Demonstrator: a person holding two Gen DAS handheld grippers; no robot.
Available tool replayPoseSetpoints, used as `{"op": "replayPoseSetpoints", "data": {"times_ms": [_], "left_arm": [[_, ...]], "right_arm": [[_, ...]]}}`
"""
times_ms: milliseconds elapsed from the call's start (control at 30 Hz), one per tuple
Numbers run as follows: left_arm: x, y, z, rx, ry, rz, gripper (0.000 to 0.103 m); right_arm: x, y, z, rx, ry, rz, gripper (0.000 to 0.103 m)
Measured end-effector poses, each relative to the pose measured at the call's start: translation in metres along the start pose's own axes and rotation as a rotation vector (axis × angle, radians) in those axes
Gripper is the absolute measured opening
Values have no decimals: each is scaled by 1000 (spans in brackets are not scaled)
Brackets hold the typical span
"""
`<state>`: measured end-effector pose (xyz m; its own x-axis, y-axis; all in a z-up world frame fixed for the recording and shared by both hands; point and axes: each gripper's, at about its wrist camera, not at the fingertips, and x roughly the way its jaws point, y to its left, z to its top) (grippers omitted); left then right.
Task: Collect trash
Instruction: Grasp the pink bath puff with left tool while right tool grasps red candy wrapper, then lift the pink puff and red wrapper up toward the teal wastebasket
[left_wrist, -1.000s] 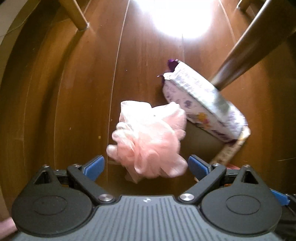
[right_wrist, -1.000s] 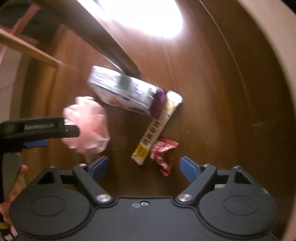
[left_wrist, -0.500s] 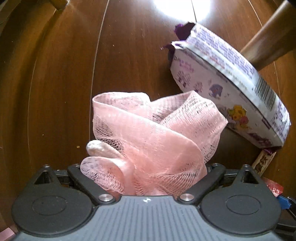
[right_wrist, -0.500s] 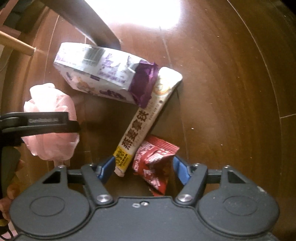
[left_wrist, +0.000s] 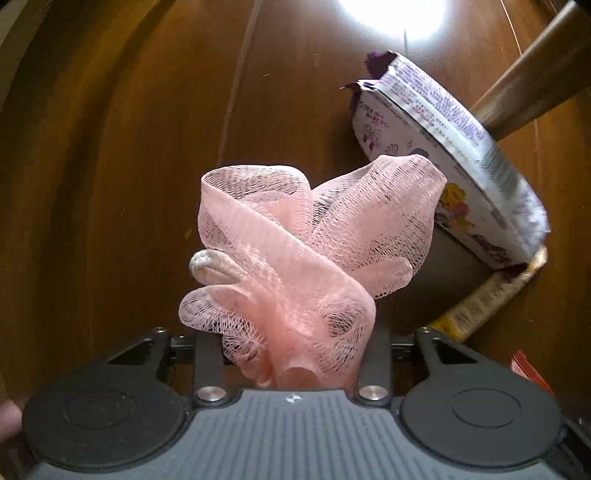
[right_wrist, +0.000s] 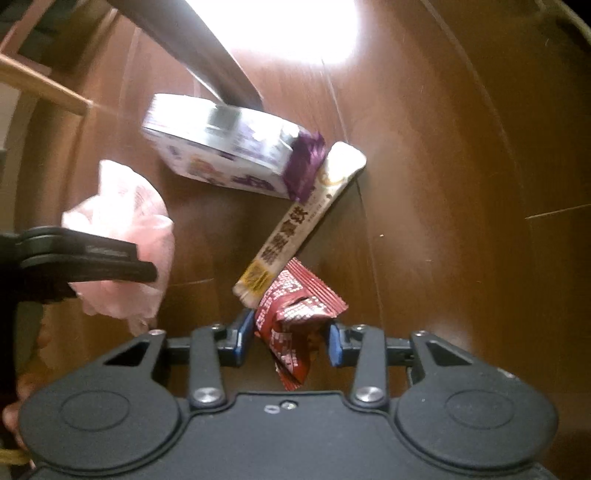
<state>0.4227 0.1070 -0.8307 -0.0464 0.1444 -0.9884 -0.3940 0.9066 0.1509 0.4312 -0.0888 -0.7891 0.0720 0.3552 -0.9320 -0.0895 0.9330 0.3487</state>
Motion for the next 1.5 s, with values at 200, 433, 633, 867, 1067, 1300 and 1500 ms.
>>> {"op": "replayPoseSetpoints", "data": {"times_ms": [200,433,633,867,1067,1300,1500], "left_arm": [[-102,2,-27,-94,-17,-42,39],[-265,-8,-52,-112,-102,-44,39],[-414,-11,-68,-56,-216,-67,39],[-565,-1,-85,29,-355,-146,39],[-663,29,-84,67,-498,-182,39],[-745,57,-63,78,-648,-211,39],[-795,60,-25,120,-731,-204,40]], "right_arm": [[-114,25,-2,-78,-32,30,38],[-280,68,4,-183,-122,58,38],[-410,94,24,-250,-221,89,36],[-542,131,47,-309,-361,113,35],[-616,157,70,-347,-473,128,35],[-660,188,104,-394,-578,139,35],[-687,209,141,-463,-646,119,35]]}}
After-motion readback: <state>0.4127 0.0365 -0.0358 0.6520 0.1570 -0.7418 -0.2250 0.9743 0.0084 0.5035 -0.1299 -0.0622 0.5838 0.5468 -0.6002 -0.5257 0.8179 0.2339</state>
